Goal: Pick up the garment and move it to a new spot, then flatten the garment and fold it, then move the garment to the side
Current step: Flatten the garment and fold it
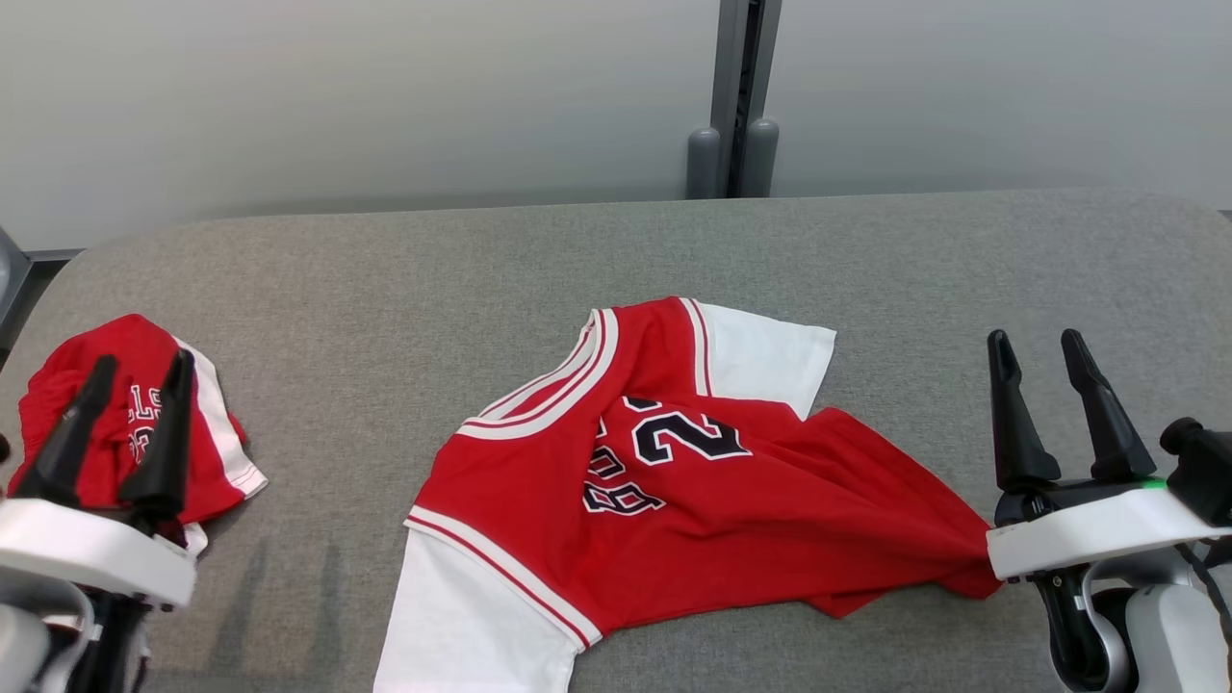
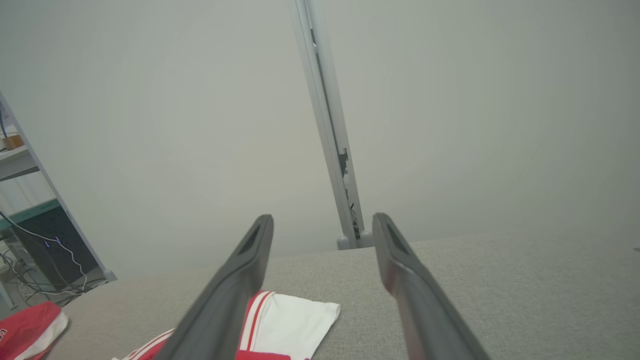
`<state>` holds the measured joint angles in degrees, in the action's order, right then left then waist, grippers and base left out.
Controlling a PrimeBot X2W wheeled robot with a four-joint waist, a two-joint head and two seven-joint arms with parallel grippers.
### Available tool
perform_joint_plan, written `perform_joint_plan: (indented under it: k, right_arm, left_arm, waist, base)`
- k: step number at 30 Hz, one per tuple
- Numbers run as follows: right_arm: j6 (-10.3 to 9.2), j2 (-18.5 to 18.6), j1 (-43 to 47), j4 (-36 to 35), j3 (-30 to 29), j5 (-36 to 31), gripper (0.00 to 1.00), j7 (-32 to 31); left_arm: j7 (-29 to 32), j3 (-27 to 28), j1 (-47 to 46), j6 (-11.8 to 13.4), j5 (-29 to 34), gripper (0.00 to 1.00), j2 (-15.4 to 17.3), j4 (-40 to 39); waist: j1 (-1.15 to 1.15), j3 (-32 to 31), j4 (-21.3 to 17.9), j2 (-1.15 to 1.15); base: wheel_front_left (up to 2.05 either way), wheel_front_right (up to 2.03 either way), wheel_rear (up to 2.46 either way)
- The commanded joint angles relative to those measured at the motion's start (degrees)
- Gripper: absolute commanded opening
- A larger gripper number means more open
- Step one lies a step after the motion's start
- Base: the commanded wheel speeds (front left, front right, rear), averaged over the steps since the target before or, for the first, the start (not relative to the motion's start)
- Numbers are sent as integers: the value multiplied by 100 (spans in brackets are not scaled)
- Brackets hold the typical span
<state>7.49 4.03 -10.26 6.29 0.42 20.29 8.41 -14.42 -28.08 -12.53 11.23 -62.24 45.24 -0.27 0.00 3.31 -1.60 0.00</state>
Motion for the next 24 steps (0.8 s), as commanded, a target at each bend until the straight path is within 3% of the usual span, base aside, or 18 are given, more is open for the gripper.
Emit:
perform_joint_plan:
  k: [1, 6, 12, 16, 24]
  right_arm:
    - [1, 16, -19, 55, -3, -34, 100, 94]
    - [1, 6, 114, 279, -66, -99, 100, 340]
    - [1, -23, 292, 403, -33, -165, 100, 534]
    - [1, -45, 426, 488, 72, -152, 100, 604]
    - [1, -61, 633, 565, 302, -291, 100, 690]
  left_arm:
    - [-45, 74, 146, 72, 90, 100, -134, 24]
    - [-74, 585, 533, 238, 801, 100, -819, 18]
    - [-77, 1292, 1031, 185, 1819, 100, -1674, 25]
    - [-78, 1651, 1263, -2, 2265, 100, -2177, 84]
    - [-78, 2198, 1475, -622, 3203, 100, -2887, 415]
  waist:
    - [0, 8, 22, 0]
    - [0, -12, 110, 0]
    - [0, -83, 148, 0]
    - [0, -87, 181, 0]
    - [0, -130, 214, 0]
  base:
    - [0, 0, 0]
    - [0, 0, 0]
    - [0, 0, 0]
    - [0, 0, 0]
    - [0, 0, 0]
